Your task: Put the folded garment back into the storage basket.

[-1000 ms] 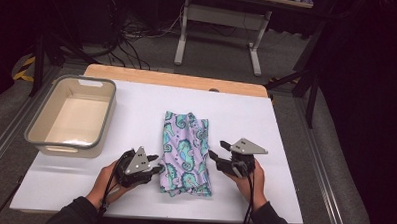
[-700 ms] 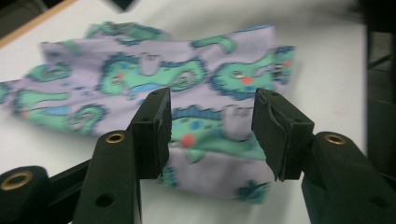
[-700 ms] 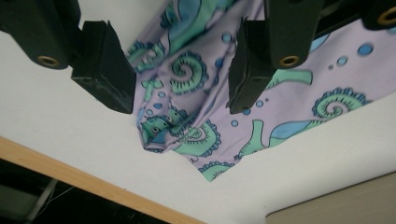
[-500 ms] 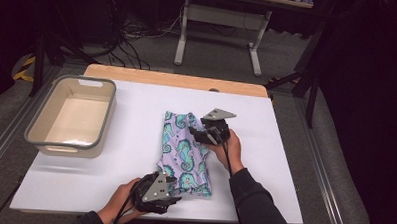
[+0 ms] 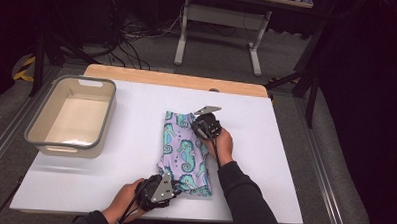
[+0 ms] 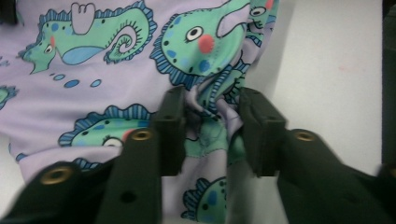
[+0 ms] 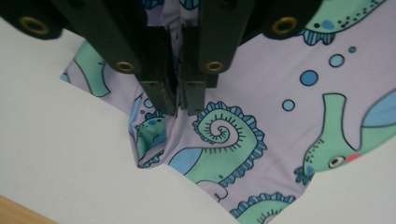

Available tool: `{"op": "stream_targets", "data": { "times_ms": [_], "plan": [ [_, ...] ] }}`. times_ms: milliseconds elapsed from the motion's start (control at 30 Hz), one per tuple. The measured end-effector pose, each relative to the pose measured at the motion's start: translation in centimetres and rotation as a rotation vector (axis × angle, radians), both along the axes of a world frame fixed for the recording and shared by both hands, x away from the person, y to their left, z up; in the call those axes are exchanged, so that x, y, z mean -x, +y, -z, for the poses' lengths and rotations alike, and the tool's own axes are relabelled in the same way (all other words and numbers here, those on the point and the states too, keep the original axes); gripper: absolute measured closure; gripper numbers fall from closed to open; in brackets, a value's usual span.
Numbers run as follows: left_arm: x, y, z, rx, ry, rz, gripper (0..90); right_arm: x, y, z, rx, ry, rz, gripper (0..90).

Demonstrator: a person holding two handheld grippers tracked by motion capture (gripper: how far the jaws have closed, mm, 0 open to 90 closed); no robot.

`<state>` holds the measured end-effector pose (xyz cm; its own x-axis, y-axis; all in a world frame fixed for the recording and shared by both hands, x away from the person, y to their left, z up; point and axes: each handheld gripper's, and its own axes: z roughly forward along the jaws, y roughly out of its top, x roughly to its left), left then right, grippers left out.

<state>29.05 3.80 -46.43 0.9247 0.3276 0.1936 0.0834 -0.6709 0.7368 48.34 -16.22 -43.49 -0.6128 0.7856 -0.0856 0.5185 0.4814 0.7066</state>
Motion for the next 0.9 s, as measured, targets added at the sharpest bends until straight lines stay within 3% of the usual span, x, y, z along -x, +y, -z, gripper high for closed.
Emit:
{"op": "stream_targets", "data": {
  "times_ms": [33,67,200,400,433,467,600,667,700,767,800,900],
  "plan": [
    [-0.2,0.3,-0.1,0.007,0.011,0.013,76.6,0.3,-0.8,-0.5,-0.032,-0.013,0.018,87.9],
    [-0.2,0.3,-0.1,0.007,0.011,0.013,78.5,0.3,-0.8,-0.5,-0.032,-0.013,0.018,87.9],
    [-0.4,1.2,-0.9,-0.002,-0.002,0.046,80.4,1.6,-3.0,-1.7,-0.116,-0.054,0.061,88.2],
    [-0.6,2.4,-1.8,0.008,0.006,0.051,80.0,3.6,-4.7,-2.2,-0.148,-0.105,0.089,88.4],
    [-0.7,2.4,-1.8,0.019,0.027,0.07,79.5,3.7,-4.9,-2.1,-0.159,-0.098,0.082,88.2],
    [-0.5,2.2,-1.6,0.003,0.032,0.086,79.6,3.8,-5.0,-2.0,-0.156,-0.097,0.083,88.2],
    [0.0,1.6,-1.2,-0.019,0.032,0.111,77.6,3.4,-4.6,-0.8,-0.132,-0.084,0.084,87.3],
    [0.2,1.4,-1.0,-0.025,0.029,0.109,80.3,3.2,-4.4,-0.4,-0.121,-0.071,0.084,83.5],
    [0.2,1.5,-0.9,-0.001,0.053,0.116,82.9,2.8,-4.3,0.2,-0.09,-0.068,0.1,72.3],
    [0.3,1.3,-0.7,-0.015,0.044,0.119,84.0,2.6,-4.5,0.4,-0.107,-0.062,0.099,62.7],
    [0.3,1.3,-0.7,-0.015,0.044,0.119,84.1,2.6,-4.5,0.4,-0.107,-0.062,0.099,62.7],
    [0.1,1.3,-0.6,-0.008,0.036,0.113,85.4,2.2,-4.6,-0.5,-0.136,-0.127,0.088,54.1]
  ]
}}
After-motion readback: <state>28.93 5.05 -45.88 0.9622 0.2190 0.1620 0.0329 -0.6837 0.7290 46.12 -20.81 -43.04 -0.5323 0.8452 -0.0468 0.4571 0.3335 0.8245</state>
